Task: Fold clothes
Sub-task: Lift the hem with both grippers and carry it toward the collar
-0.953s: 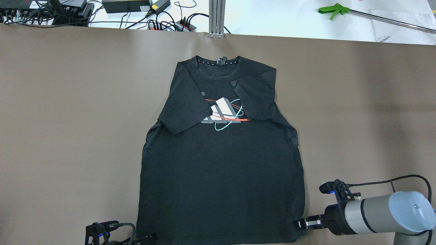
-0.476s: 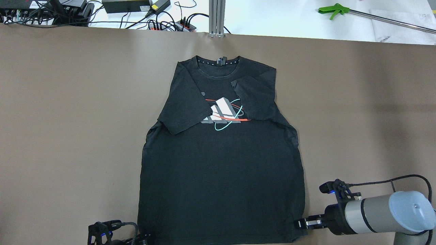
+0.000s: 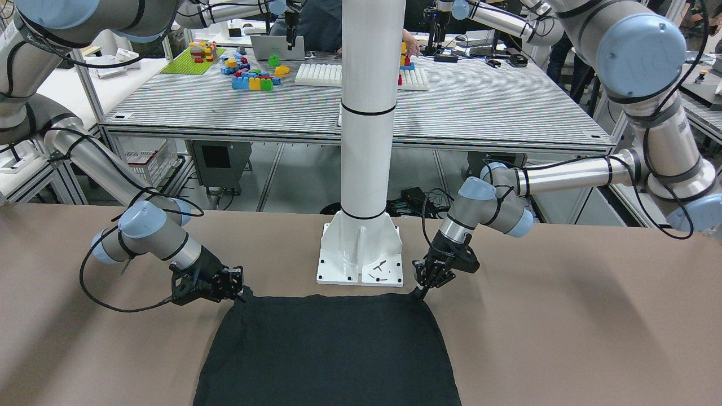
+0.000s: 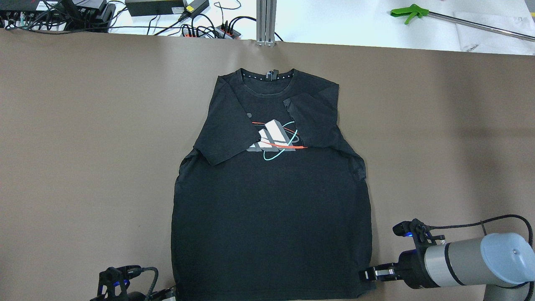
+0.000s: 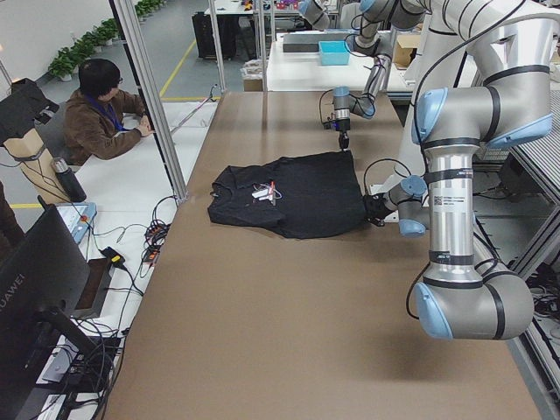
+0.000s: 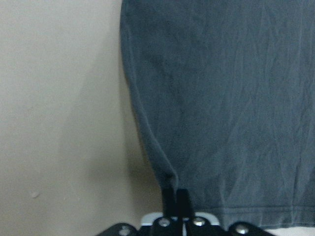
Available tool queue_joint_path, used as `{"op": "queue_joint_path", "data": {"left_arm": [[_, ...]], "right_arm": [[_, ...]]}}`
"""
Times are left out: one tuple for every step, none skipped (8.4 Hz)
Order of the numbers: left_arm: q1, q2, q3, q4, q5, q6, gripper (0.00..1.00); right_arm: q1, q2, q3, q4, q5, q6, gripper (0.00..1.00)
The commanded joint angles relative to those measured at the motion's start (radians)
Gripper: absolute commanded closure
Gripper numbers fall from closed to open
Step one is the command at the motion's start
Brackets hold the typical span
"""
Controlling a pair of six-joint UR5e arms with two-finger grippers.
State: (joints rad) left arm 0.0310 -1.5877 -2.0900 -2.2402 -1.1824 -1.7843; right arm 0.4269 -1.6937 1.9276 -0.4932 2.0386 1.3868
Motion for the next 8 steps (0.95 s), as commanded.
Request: {"op": "queue_joint_path", "data": {"left_arm": [[-0.155,0.084,-0.102,-0.005,-0.202,0.070,1.00],[-0.201,0.106,-0.143,-0.009,-0.279,0.119,1.00],[-0.216,0.119,-0.192,-0.018,-0.324,0.132,1.00],[-0.211,0.121,-0.240,-0.019,-0.344,0.131,1.00],[-0.206,0.121,-0.275,-0.022,-0.386,0.131,1.00],[-0.204,0.136,-0.318,-0.025,-0.429,0.131,1.00],[-0.180,0.171,-0.368,-0.033,-0.454,0.131,1.00],[-0.146,0.201,-0.415,-0.033,-0.454,0.131,1.00]], "right_arm": [[0.059,-0.004,0.051,-0.001,0.116,0.014,1.00],[0.061,-0.011,0.103,0.001,0.139,0.061,1.00],[0.061,-0.012,0.170,0.004,0.161,0.166,1.00],[0.061,-0.012,0.212,0.051,0.173,0.276,1.00],[0.062,-0.021,0.212,0.141,0.230,0.338,1.00],[0.064,-0.043,0.215,0.206,0.309,0.365,1.00],[0.065,-0.079,0.215,0.325,0.346,0.411,1.00],[0.069,-0.107,0.209,0.446,0.377,0.467,1.00]]}}
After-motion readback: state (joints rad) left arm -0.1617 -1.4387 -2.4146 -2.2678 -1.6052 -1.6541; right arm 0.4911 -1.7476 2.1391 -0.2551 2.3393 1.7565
